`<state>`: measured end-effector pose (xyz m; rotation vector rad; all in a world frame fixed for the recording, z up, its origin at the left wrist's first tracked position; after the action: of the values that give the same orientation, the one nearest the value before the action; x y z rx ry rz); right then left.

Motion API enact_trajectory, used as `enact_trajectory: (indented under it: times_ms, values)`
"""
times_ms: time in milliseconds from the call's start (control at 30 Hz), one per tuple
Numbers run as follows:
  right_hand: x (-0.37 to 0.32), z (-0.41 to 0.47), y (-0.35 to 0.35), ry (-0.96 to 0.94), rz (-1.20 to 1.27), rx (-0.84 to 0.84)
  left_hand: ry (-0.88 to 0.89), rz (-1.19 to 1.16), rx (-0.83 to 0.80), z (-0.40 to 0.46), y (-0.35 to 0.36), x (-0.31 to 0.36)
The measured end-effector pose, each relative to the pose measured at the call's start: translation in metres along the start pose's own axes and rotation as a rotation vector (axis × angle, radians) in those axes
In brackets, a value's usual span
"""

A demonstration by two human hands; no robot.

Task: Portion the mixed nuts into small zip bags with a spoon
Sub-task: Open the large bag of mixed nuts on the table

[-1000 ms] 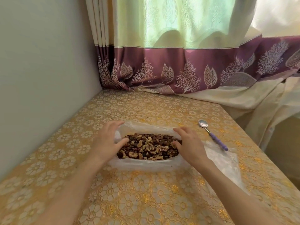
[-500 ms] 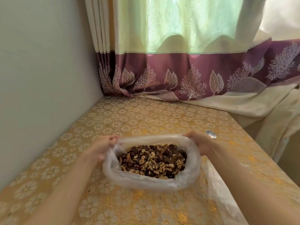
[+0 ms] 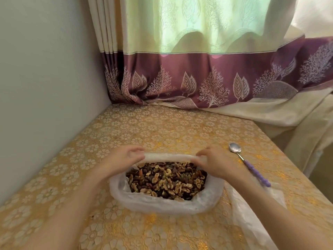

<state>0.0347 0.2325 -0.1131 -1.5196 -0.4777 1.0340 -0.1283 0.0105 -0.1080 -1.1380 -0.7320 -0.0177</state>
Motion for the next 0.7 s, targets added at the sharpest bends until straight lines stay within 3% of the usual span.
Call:
enact_trajectory:
  times_ms: [100,233,400,600,700]
  values:
    - [0.0,0.001,0.011,0.029,0.01,0.032,-0.014,0.018,-0.04,-0.002,0.012,-0.002]
    - [0.001,0.018,0.011,0.102,0.285,0.066,-0.082,-0.117,0.14,0.004,0.017,-0.012]
    - [-0.003,0.052,0.003,0.13,0.41,0.131,-0.142,-0.187,0.372,0.035,0.013,-0.011]
    - [0.003,0.074,0.007,0.156,0.426,0.131,-0.255,-0.262,0.393,0.059,0.029,-0.019]
    - [0.009,0.072,0.011,0.151,0.4,0.056,-0.285,-0.303,0.294,0.059,0.03,-0.022]
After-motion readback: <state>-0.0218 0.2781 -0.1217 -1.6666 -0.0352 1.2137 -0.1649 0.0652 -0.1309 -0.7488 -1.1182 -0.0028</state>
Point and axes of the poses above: each hand's wrist, its own z-axis towards the middle knuckle, its own y-axis out of the palm, x = y × z, the point moved 3 cm from there along z, towards the middle knuckle, and after that the axes turned 10 degrees about y, right-handed, at the moved point
